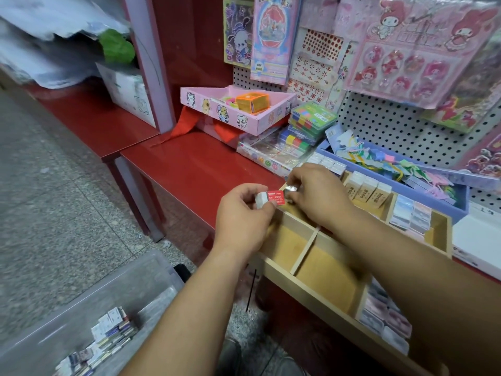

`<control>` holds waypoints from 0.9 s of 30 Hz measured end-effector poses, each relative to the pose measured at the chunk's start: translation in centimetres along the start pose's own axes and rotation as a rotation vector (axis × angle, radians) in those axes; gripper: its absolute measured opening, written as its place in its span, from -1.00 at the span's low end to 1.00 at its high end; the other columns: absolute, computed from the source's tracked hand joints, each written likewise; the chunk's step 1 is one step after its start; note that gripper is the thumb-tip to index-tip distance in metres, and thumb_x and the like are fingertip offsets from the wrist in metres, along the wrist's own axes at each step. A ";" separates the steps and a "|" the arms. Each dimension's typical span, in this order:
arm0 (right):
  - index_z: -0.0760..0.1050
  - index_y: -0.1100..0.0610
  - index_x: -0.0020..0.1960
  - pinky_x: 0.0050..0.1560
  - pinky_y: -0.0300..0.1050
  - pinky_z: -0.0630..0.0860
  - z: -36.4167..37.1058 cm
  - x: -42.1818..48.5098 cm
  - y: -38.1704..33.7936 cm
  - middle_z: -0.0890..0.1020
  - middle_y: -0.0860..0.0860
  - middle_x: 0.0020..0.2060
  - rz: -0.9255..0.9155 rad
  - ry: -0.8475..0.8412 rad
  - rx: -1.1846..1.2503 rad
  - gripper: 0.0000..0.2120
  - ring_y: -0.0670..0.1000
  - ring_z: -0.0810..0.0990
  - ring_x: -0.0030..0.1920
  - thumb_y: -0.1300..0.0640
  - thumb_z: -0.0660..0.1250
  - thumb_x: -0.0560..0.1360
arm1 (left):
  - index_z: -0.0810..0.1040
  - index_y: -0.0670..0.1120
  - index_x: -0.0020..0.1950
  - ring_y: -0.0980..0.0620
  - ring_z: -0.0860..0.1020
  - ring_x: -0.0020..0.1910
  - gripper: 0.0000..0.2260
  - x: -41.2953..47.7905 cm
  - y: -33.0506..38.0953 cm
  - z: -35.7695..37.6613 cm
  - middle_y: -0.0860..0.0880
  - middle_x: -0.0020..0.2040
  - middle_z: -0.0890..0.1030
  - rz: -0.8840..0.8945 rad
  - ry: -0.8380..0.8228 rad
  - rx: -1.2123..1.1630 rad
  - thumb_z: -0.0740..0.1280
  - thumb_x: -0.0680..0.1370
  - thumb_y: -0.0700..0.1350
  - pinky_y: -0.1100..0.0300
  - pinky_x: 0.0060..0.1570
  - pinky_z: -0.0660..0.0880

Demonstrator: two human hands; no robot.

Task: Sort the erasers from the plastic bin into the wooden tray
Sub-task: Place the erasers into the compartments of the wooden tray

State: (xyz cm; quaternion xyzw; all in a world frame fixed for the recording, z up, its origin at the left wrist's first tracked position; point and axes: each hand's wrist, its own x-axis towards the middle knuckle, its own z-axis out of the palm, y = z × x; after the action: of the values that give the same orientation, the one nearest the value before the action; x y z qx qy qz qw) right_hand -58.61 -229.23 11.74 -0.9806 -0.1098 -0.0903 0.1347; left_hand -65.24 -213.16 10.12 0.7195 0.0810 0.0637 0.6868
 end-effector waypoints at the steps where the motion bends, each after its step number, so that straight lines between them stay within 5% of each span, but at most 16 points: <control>1: 0.58 0.03 0.07 0.05 0.03 0.50 0.1 0.2 0.0 0.58 0.00 0.01 -0.019 -0.007 -0.045 -0.81 0.09 0.50 0.14 0.03 0.47 0.50 | 0.66 -0.01 -0.03 0.19 0.60 -0.27 -0.83 0.1 0.0 0.0 -0.01 -0.13 0.71 0.002 -0.002 0.001 0.50 0.49 -0.27 0.27 -0.22 0.58; 5: 0.51 0.04 0.19 0.08 0.03 0.47 0.2 0.4 0.0 0.53 0.04 0.10 -0.012 0.028 -0.140 -0.70 0.12 0.47 0.20 -0.03 0.44 0.52 | 0.66 -0.03 -0.01 0.19 0.57 -0.29 -0.83 0.1 0.2 -0.2 -0.04 -0.13 0.70 0.011 -0.015 0.007 0.49 0.49 -0.27 0.26 -0.20 0.57; 10: 0.45 -0.01 0.04 -0.06 0.00 0.46 0.3 0.1 0.2 0.51 -0.03 -0.04 0.088 0.034 -0.038 -0.69 0.06 0.49 0.05 -0.10 0.50 0.46 | 0.66 -0.02 -0.01 0.19 0.56 -0.30 -0.84 0.0 0.3 -0.2 -0.02 -0.14 0.69 0.015 -0.028 0.011 0.49 0.50 -0.26 0.27 -0.22 0.57; 14: 0.53 0.02 -0.09 -0.18 -0.06 0.44 -1.0 -1.3 -0.3 0.58 -0.07 -0.21 0.195 0.151 0.365 -0.84 -0.04 0.53 -0.16 -0.06 0.37 0.58 | 0.66 -0.03 -0.02 0.22 0.57 -0.29 -0.84 0.0 0.3 -0.1 0.03 -0.17 0.69 0.016 -0.033 -0.004 0.51 0.49 -0.26 0.30 -0.21 0.55; 17: 0.64 0.07 -0.12 -0.21 -0.08 0.46 -2.1 -3.1 -1.4 0.64 -0.01 -0.30 0.220 -0.021 0.708 -0.79 -0.07 0.55 -0.29 -0.06 0.41 0.56 | 0.66 -0.06 -0.02 0.19 0.58 -0.29 -0.83 -0.1 0.6 0.1 0.09 -0.25 0.68 0.015 -0.051 -0.056 0.54 0.47 -0.26 0.21 -0.15 0.59; 23: 0.63 0.17 -0.03 -0.45 -0.19 0.38 -2.5 -4.7 -1.3 0.63 0.07 -0.35 0.387 -0.143 1.024 -0.91 -0.04 0.48 -0.45 0.20 0.51 0.50 | 0.67 -0.12 -0.02 0.22 0.52 -0.36 -0.77 -0.5 1.0 0.4 0.13 -0.33 0.64 0.002 -0.104 -0.100 0.62 0.39 -0.22 0.31 -0.24 0.52; 27: 0.63 0.19 0.03 -0.50 -0.20 0.42 -3.8 -5.3 -0.6 0.63 0.12 -0.28 0.451 -0.053 1.060 -0.87 -0.07 0.49 -0.47 0.24 0.50 0.49 | 0.68 -0.07 -0.07 0.15 0.53 -0.34 -0.84 -0.5 0.7 0.4 0.11 -0.32 0.65 -0.021 -0.090 -0.038 0.56 0.44 -0.26 0.09 -0.22 0.58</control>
State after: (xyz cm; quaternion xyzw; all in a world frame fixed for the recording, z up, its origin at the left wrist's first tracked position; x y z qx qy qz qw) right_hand -64.37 -230.80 14.41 -0.7803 0.0686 0.0327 0.6208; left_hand -65.61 -213.69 10.86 0.7077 0.0563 0.0254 0.7038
